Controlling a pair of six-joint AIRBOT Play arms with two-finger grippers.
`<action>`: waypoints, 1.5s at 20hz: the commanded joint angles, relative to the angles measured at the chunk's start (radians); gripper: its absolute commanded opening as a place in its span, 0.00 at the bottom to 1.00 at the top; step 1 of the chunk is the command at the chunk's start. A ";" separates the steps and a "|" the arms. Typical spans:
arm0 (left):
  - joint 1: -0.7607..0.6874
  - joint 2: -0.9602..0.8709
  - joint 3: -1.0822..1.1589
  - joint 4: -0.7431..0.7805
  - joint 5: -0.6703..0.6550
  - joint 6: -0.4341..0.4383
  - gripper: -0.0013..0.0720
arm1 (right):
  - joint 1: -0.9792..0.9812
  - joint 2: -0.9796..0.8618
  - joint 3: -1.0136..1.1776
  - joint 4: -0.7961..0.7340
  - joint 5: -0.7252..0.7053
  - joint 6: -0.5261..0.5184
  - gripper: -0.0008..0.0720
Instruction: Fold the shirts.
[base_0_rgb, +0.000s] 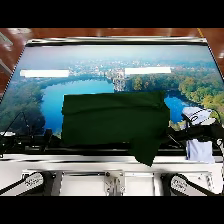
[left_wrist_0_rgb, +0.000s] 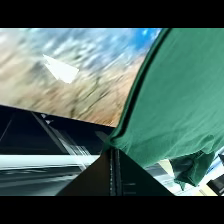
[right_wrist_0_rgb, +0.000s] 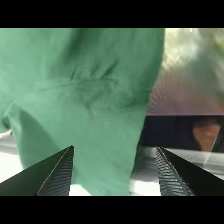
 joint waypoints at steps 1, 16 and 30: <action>0.000 0.000 0.001 -0.002 -0.002 0.007 0.06 | 0.002 0.000 -0.019 0.021 -0.067 0.014 0.83; 0.000 0.001 0.024 -0.022 -0.011 0.090 0.06 | 0.170 0.031 -0.006 0.028 -0.113 0.014 0.09; -0.039 -0.002 0.279 -0.214 -0.006 0.098 0.06 | 0.171 0.029 0.394 0.116 -0.139 0.076 0.09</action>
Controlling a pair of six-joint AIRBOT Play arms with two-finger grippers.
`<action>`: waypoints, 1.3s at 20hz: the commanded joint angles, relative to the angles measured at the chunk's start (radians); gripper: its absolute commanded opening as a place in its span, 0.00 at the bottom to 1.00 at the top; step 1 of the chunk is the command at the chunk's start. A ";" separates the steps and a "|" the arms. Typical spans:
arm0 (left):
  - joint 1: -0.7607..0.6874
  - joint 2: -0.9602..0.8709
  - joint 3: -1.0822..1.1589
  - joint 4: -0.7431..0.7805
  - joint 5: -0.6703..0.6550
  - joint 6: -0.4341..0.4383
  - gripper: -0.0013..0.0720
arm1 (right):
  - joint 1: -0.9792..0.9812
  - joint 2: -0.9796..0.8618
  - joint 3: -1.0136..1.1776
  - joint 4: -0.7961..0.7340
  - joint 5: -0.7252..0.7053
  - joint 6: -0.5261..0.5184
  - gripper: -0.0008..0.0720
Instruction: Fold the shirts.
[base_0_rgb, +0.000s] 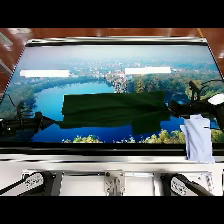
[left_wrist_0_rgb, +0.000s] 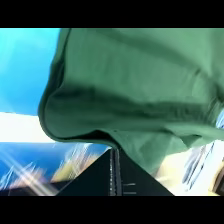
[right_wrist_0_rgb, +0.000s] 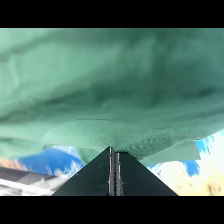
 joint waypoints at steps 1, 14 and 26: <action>-0.030 -0.003 0.033 -0.074 0.063 -0.004 0.06 | 0.000 -0.040 0.058 0.046 -0.066 0.008 0.09; -0.286 -0.435 0.572 -0.262 0.249 -0.056 0.06 | 0.094 -0.385 0.365 0.222 -0.410 0.036 0.09; -0.283 -0.513 0.602 0.099 0.177 -0.254 0.06 | 0.076 -0.534 0.405 0.162 -0.413 0.058 0.09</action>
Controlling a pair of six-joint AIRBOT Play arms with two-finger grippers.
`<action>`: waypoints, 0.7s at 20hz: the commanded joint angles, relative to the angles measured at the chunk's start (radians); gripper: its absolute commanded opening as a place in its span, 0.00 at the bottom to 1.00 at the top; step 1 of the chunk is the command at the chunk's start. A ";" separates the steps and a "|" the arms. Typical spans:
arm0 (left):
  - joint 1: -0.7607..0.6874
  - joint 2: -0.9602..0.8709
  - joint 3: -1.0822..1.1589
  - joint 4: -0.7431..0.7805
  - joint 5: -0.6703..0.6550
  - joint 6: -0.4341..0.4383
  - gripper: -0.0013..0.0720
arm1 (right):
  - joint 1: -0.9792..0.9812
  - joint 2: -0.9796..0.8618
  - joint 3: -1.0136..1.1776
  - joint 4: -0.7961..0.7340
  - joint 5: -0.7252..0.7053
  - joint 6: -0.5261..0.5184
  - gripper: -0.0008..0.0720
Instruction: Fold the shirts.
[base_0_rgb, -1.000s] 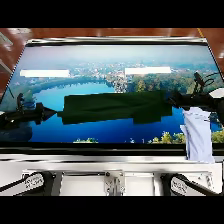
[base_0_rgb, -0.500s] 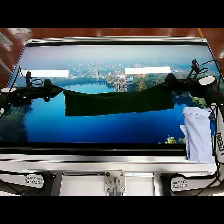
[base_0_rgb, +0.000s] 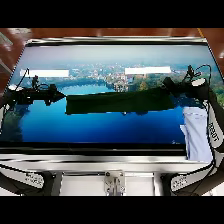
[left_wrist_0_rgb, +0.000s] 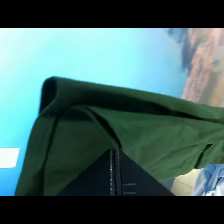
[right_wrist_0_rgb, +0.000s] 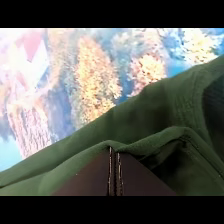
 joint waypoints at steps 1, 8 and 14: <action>0.000 -0.013 0.003 0.142 -0.010 -0.090 0.06 | 0.005 -0.016 0.003 -0.013 0.000 0.001 0.09; -0.005 -0.038 0.005 0.175 0.016 -0.157 0.06 | 0.012 -0.016 0.003 -0.019 0.013 -0.018 0.23; 0.014 -0.007 0.053 0.153 -0.048 -0.090 0.07 | -0.079 0.067 0.003 -0.200 0.070 -0.090 0.82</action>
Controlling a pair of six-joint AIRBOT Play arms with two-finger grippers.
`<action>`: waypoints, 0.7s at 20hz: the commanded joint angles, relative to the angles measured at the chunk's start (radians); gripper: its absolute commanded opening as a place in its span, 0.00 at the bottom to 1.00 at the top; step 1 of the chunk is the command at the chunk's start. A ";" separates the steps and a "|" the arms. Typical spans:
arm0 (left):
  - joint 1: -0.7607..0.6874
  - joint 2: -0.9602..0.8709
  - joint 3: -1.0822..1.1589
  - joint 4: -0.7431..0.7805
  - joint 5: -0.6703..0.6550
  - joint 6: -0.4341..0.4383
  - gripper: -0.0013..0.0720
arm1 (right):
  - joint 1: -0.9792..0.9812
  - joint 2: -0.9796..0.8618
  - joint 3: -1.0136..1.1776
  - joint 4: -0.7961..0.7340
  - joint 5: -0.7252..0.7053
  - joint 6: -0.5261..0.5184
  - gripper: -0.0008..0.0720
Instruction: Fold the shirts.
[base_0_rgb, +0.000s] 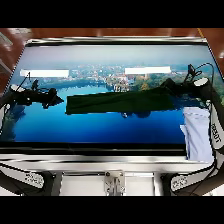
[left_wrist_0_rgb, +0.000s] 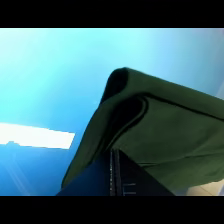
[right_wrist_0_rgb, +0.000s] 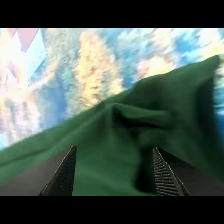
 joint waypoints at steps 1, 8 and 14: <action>0.005 0.020 0.047 -0.009 -0.062 0.044 0.06 | -0.066 0.045 0.001 -0.183 0.032 0.025 0.90; -0.059 0.109 0.082 -0.063 -0.101 0.058 0.06 | -0.092 -0.069 0.000 -0.137 0.189 0.000 0.94; -0.135 0.150 0.082 -0.130 -0.117 0.059 0.06 | -0.031 -0.125 0.000 -0.113 0.165 0.006 0.94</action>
